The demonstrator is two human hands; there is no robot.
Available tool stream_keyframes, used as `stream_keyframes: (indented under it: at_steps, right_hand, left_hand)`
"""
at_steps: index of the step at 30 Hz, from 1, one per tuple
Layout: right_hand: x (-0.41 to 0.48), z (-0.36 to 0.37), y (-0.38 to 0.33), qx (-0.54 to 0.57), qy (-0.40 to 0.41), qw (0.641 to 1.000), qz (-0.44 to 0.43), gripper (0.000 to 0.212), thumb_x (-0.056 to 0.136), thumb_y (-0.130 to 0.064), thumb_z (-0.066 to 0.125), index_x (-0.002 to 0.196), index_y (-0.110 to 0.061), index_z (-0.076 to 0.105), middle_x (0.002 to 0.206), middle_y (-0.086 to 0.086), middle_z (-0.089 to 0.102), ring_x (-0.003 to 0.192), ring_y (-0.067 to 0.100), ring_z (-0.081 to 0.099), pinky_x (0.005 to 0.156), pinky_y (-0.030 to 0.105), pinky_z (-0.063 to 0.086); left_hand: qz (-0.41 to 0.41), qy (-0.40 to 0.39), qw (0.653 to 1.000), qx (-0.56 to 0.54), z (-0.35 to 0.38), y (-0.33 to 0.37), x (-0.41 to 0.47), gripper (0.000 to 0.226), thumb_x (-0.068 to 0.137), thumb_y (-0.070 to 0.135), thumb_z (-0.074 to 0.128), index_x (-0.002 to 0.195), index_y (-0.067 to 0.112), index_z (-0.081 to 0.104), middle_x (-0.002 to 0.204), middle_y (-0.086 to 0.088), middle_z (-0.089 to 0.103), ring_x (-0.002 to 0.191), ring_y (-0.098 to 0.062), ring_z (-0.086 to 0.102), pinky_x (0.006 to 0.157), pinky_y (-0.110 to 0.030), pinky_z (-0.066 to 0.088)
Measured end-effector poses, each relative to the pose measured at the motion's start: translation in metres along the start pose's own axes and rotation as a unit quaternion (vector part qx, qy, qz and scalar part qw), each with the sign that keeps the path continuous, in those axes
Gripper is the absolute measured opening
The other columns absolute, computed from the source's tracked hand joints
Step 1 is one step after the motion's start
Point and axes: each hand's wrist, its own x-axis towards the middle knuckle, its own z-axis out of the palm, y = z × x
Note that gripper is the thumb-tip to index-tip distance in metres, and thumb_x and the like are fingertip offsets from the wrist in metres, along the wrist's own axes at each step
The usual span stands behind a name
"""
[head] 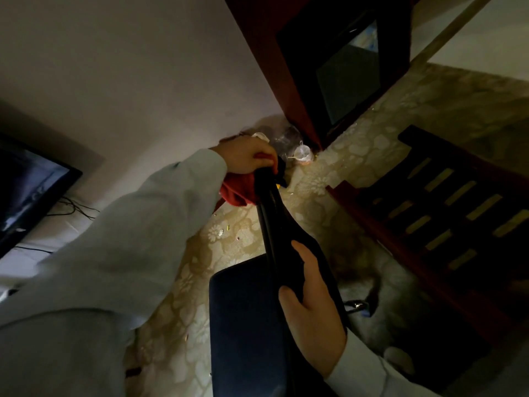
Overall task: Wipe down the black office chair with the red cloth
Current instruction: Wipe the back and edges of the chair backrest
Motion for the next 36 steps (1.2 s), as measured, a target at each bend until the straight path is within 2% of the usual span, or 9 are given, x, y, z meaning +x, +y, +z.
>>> stream_keyframes:
  at_steps: [5,8,13,18,21,24,30,33,36]
  right_hand:
    - [0.0,-0.001,-0.003,0.0,0.004,1.0,-0.009,0.067,0.075,-0.024,0.045,0.14,-0.03,0.031,0.134,-0.005,0.047,0.124,0.012,0.047,0.102,0.04,0.043]
    - [0.0,-0.001,-0.006,0.006,0.007,1.0,-0.012,0.064,0.074,-0.02,0.045,0.137,-0.026,0.033,0.132,-0.007,0.048,0.123,0.009,0.047,0.103,0.033,0.042]
    - [-0.002,0.0,-0.008,0.029,0.038,0.999,0.014,0.08,0.069,-0.023,0.047,0.14,-0.024,0.011,0.138,-0.004,0.043,0.118,0.013,0.051,0.099,0.035,0.045]
    - [-0.001,0.0,-0.006,0.026,0.056,0.998,0.0,0.067,0.069,-0.021,0.048,0.121,-0.05,0.019,0.132,-0.01,0.046,0.118,0.006,0.051,0.098,0.034,0.046]
    - [-0.002,-0.001,-0.008,-0.003,0.042,0.999,-0.013,0.065,0.073,-0.017,0.051,0.125,-0.047,0.025,0.127,-0.02,0.046,0.115,-0.006,0.048,0.096,0.023,0.042]
    - [-0.004,-0.004,-0.011,-0.037,0.016,0.999,-0.022,0.07,0.085,-0.007,0.052,0.142,-0.033,0.022,0.138,-0.01,0.042,0.125,0.001,0.041,0.101,0.017,0.035]
    - [-0.005,-0.004,-0.017,-0.111,0.02,0.993,-0.045,0.062,0.081,-0.017,0.049,0.133,-0.042,0.024,0.122,-0.027,0.039,0.111,-0.009,0.039,0.08,-0.009,0.027]
    - [-0.005,-0.005,-0.02,-0.15,0.017,0.987,-0.053,0.06,0.088,-0.004,0.049,0.116,-0.053,0.028,0.112,-0.034,0.04,0.096,-0.02,0.044,0.078,-0.007,0.03]
    - [-0.007,-0.001,-0.02,-0.215,0.028,0.975,-0.057,0.061,0.083,-0.016,0.048,0.14,-0.032,0.032,0.134,-0.011,0.046,0.118,-0.003,0.044,0.098,0.013,0.036]
  left_hand:
    - [0.053,0.034,0.997,-0.034,0.019,0.033,-0.036,0.019,0.094,0.017,0.054,0.105,0.016,0.07,0.107,0.001,0.062,0.097,-0.004,0.051,0.08,-0.001,0.03]
    - [0.082,0.057,0.994,-0.047,0.032,0.052,-0.059,0.017,0.093,0.017,0.055,0.102,0.017,0.069,0.108,0.001,0.061,0.099,-0.008,0.055,0.088,-0.015,0.04]
    - [0.124,0.093,0.983,-0.1,0.062,0.078,-0.096,0.022,0.093,0.025,0.05,0.102,0.017,0.068,0.111,0.001,0.061,0.104,-0.008,0.055,0.092,-0.028,0.045]
    - [0.168,0.057,0.943,-0.283,0.066,0.087,-0.121,0.023,0.093,0.017,0.05,0.106,0.009,0.066,0.109,-0.002,0.063,0.105,-0.01,0.059,0.093,-0.024,0.045]
    - [0.111,0.149,0.918,-0.349,0.065,0.074,-0.125,0.02,0.094,0.011,0.048,0.105,0.016,0.064,0.106,0.013,0.064,0.101,0.0,0.059,0.088,-0.014,0.042]
    - [0.01,0.327,0.904,-0.274,0.072,0.052,-0.105,0.026,0.092,0.01,0.048,0.105,0.026,0.064,0.104,0.028,0.058,0.102,0.01,0.052,0.092,-0.008,0.036]
    - [-0.08,0.388,0.885,-0.244,0.11,0.065,-0.073,0.028,0.094,0.014,0.048,0.116,0.015,0.065,0.121,-0.005,0.058,0.104,0.0,0.047,0.09,0.004,0.025]
    - [-0.051,0.423,0.87,-0.25,0.123,0.075,-0.081,0.031,0.093,0.023,0.047,0.116,0.013,0.066,0.124,-0.005,0.059,0.11,-0.007,0.05,0.093,0.003,0.027]
    - [0.016,0.417,0.865,-0.281,0.14,0.078,-0.097,0.036,0.093,0.024,0.045,0.119,0.01,0.064,0.128,-0.005,0.057,0.116,-0.004,0.048,0.1,-0.005,0.03]
